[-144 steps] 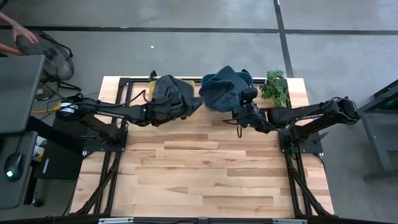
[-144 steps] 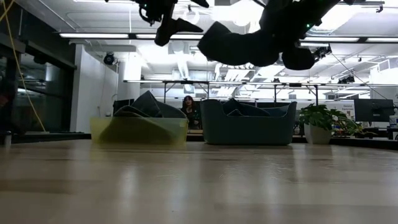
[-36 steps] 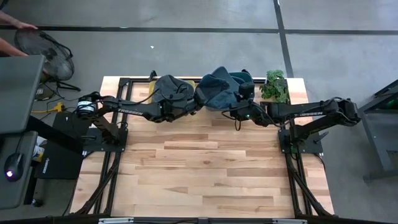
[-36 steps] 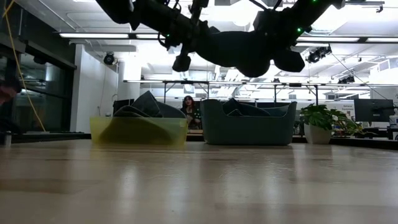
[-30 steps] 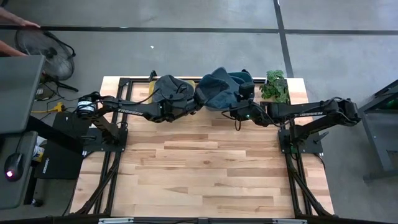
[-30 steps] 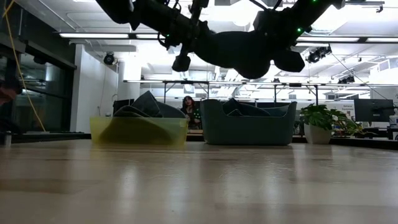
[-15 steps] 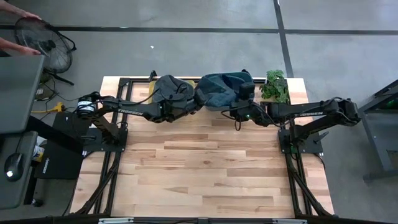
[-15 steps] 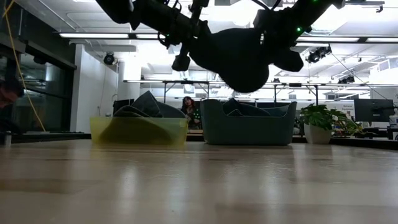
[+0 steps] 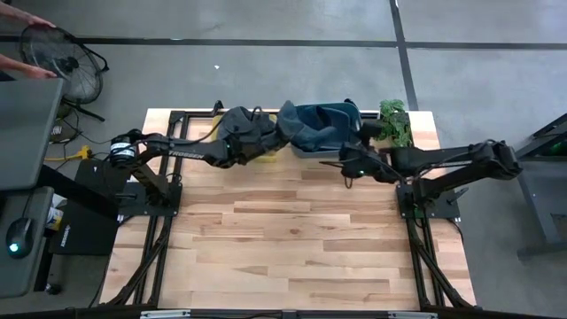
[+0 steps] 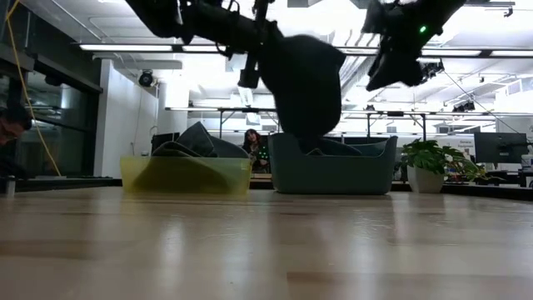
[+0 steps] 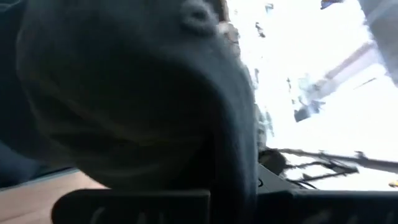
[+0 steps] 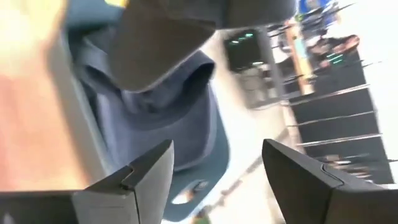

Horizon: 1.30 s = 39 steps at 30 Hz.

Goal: Pick & Place hat
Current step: Put the blue cap into the blue bin

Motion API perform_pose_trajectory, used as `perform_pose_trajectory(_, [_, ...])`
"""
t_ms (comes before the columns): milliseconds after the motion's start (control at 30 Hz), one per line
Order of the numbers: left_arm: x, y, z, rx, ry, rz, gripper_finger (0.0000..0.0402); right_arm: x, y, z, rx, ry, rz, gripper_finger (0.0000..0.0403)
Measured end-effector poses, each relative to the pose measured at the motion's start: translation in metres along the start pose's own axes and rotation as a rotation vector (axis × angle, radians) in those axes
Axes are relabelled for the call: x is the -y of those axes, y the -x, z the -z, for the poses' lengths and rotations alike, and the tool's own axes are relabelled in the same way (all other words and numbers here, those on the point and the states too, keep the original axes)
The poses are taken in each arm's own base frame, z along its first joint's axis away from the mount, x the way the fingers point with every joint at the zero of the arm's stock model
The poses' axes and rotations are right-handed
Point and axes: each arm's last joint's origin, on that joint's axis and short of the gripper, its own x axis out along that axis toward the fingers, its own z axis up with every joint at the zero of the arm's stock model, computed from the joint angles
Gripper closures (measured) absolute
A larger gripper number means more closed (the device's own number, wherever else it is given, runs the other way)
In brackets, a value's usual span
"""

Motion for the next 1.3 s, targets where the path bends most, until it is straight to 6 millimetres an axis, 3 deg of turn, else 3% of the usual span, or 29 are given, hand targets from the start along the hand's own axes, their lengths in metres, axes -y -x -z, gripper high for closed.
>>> perform_pose_trajectory(233, [0.005,-0.005,-0.015,-0.075,-0.051,0.116,0.0401,0.012,0.026,0.008,0.104,-0.406,-0.333,0.0163])
perform_pose_trajectory(500, [0.017,-0.006,-0.031,-0.230,-0.134,0.362,0.0402,0.033,0.037,0.018,0.084,-0.861,-0.657,0.0163])
perform_pose_trajectory(667, [0.027,-0.005,-0.045,-0.303,-0.157,0.521,0.0402,0.047,0.041,0.023,0.094,-1.054,-0.742,0.0163])
perform_pose_trajectory(1000, [0.092,-0.009,-0.071,-0.437,-0.321,0.788,0.0401,0.072,0.041,0.004,0.346,-1.292,-0.981,0.0163])
perform_pose_trajectory(1300, [0.151,-0.005,-0.086,-0.471,-0.472,0.882,0.0401,0.063,0.021,0.009,0.751,-1.567,-1.120,0.0163])
